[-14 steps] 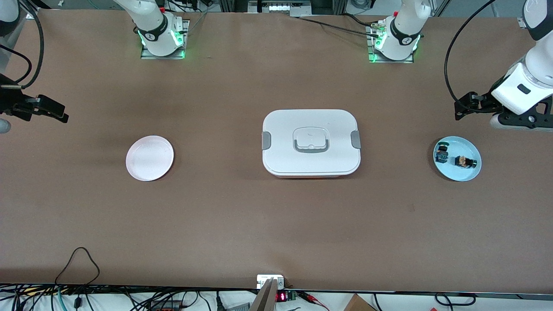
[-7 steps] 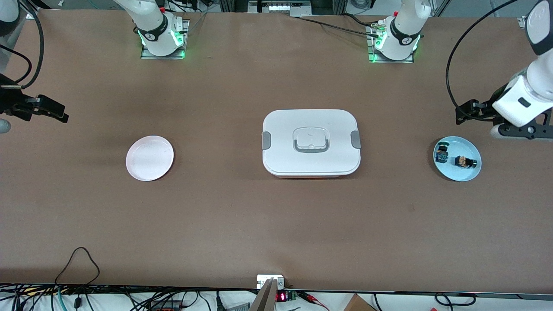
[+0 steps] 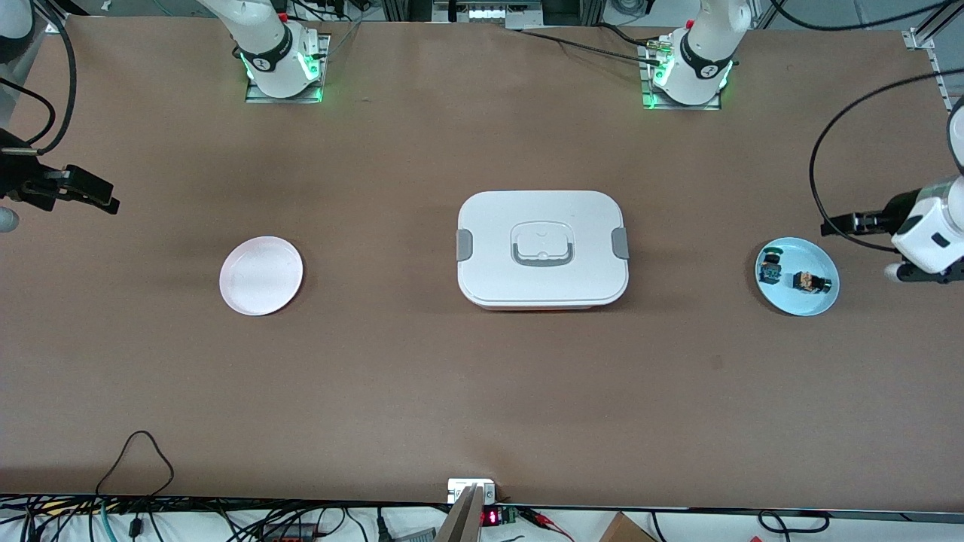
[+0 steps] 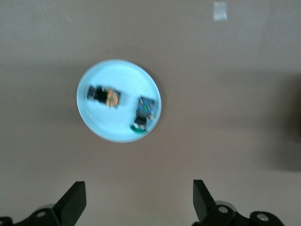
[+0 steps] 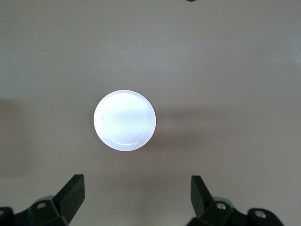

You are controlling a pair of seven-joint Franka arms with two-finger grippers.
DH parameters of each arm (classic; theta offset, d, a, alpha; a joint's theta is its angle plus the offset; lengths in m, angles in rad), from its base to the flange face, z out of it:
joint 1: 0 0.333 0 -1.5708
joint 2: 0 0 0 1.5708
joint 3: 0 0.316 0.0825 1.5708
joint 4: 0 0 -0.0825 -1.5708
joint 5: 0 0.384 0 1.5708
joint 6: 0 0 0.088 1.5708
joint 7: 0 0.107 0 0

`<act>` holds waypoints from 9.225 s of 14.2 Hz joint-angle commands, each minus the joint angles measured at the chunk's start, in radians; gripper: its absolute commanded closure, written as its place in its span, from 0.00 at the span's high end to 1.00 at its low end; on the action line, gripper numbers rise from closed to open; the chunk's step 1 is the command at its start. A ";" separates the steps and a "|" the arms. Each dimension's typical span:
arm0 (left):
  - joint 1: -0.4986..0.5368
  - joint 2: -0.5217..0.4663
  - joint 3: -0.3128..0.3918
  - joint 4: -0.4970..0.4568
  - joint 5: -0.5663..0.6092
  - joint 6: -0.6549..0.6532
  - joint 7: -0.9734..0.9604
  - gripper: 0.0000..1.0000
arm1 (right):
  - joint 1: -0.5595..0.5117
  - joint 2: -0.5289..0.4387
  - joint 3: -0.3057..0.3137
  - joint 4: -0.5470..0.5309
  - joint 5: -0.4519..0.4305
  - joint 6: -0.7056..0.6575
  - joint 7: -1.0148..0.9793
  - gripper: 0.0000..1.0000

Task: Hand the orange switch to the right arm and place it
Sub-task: 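Lower the left gripper over the orange switch in the blue dish, then close the left gripper on the orange switch, then carry the switch to the box with the left gripper while the right gripper approaches, then grasp the orange switch with the right gripper from the left gripper, then open the left gripper and pull it back from the switch, then move the switch over the white plate with the right gripper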

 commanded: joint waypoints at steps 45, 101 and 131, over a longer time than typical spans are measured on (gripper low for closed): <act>0.204 0.068 -0.242 -0.072 -0.173 0.136 0.461 0.33 | 0.018 -0.008 -0.004 0.009 0.170 -0.050 -0.046 1.00; -0.313 0.202 -0.629 -0.072 -2.175 0.594 2.273 0.21 | 0.377 0.202 0.000 -0.350 1.684 0.061 -0.554 0.06; -0.183 0.040 -0.632 -0.029 -1.163 0.482 0.957 1.00 | 0.097 0.075 -0.003 -0.358 0.321 0.204 -0.938 0.00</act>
